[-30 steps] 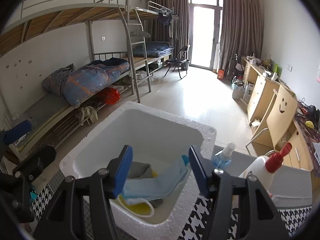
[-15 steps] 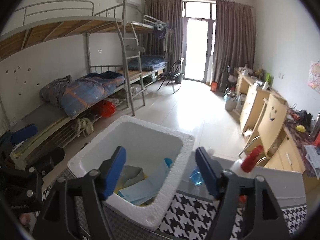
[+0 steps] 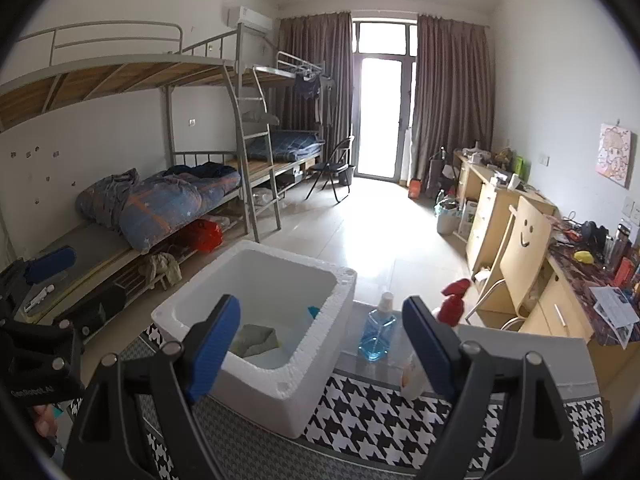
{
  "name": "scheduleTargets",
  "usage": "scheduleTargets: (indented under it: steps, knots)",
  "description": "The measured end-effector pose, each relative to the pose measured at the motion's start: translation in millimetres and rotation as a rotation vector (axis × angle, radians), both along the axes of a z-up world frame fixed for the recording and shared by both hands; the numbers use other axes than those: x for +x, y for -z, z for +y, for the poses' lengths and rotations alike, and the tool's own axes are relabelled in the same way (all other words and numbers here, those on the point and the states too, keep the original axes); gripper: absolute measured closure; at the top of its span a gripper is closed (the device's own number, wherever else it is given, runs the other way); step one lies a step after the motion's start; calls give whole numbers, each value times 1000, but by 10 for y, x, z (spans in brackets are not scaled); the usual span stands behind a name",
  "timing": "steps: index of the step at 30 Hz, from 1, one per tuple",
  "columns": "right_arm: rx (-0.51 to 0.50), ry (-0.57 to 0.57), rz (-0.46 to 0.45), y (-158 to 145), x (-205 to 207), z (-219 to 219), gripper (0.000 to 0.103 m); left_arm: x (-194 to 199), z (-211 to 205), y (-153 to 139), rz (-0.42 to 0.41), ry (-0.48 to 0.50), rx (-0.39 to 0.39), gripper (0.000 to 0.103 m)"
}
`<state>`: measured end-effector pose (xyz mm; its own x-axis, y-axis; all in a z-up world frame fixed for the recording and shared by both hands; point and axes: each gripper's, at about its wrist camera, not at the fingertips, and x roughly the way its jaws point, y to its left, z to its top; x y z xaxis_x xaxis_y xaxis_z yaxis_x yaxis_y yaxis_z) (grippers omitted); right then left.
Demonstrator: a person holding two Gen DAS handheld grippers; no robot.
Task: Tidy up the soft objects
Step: 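Withdraw both grippers from the foam box back over the table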
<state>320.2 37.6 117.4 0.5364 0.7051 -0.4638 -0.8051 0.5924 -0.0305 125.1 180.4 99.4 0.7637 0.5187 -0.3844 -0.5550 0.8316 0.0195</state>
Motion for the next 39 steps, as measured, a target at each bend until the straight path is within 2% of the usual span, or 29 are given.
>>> scheduleTargets:
  steps: [15, 39]
  knots:
    - [49, 19, -30, 14, -360, -540, 17, -266, -429, -120, -35, 52, 59, 2]
    - [129, 81, -64, 172, -764, -1273, 13, -512, -825, 142, -67, 140, 38, 1]
